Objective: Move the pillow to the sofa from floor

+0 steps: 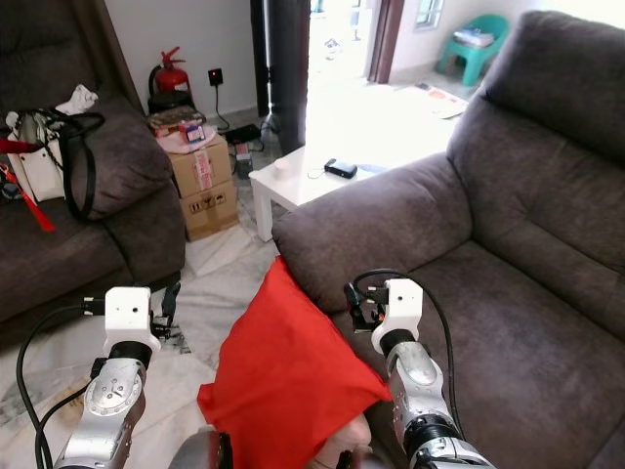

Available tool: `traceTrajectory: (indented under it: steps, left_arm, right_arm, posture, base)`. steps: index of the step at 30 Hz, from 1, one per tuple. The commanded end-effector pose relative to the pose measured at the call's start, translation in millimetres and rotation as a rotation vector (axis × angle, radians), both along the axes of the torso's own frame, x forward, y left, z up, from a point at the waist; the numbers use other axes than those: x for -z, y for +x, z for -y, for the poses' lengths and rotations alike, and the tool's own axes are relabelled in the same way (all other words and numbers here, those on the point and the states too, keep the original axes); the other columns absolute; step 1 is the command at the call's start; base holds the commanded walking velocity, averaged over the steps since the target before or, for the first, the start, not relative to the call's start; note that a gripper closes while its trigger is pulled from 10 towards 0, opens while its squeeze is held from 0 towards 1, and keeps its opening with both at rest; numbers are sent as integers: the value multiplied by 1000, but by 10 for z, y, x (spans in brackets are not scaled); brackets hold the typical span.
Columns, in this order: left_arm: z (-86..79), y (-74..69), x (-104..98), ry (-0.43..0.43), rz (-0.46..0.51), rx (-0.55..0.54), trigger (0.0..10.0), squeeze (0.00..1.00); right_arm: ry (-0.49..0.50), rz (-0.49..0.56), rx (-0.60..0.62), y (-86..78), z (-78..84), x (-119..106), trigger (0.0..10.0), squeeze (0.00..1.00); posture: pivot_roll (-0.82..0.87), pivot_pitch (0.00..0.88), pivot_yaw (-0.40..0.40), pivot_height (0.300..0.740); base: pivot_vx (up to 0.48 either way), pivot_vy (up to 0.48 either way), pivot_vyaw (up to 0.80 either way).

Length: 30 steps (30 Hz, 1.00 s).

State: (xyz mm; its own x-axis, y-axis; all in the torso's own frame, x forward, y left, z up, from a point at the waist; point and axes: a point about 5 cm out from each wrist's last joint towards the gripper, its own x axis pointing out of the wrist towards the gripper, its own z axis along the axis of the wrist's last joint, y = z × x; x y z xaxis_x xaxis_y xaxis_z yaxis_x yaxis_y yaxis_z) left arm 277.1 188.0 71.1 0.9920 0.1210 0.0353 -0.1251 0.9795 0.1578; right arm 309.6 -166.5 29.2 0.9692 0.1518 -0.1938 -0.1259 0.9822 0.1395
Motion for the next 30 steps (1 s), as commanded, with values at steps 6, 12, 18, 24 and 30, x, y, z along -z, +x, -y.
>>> traceTrajectory:
  steps: [6,12,18,24,30]
  left_arm:
    - [1,-6,25,15,-10,-2,10000,0]
    - [-8,-15,33,16,-15,-5,10000,0]
    - [-10,-13,39,14,-16,-6,10000,0]
    - [-19,-19,54,13,-23,-6,10000,0]
    - [-16,-20,55,13,-24,-5,10000,0]
  right_arm:
    - [-6,-13,1,-4,13,13,10000,0]
    - [-6,-17,-4,-15,8,25,10000,0]
    - [-11,-21,-9,-20,10,30,10000,0]
    - [-11,-39,-13,-17,-2,44,10000,0]
    - [-4,-36,-23,-19,-21,45,10000,0]
  posture:
    - [74,31,-27,643]
    - [72,34,-27,643]
    - [71,36,-28,643]
    - [71,38,-27,639]
    - [70,39,-27,609]
  base:
    - [0,0,0]
    - [0,0,0]
    - [0,0,0]
    - [0,0,0]
    - [0,0,0]
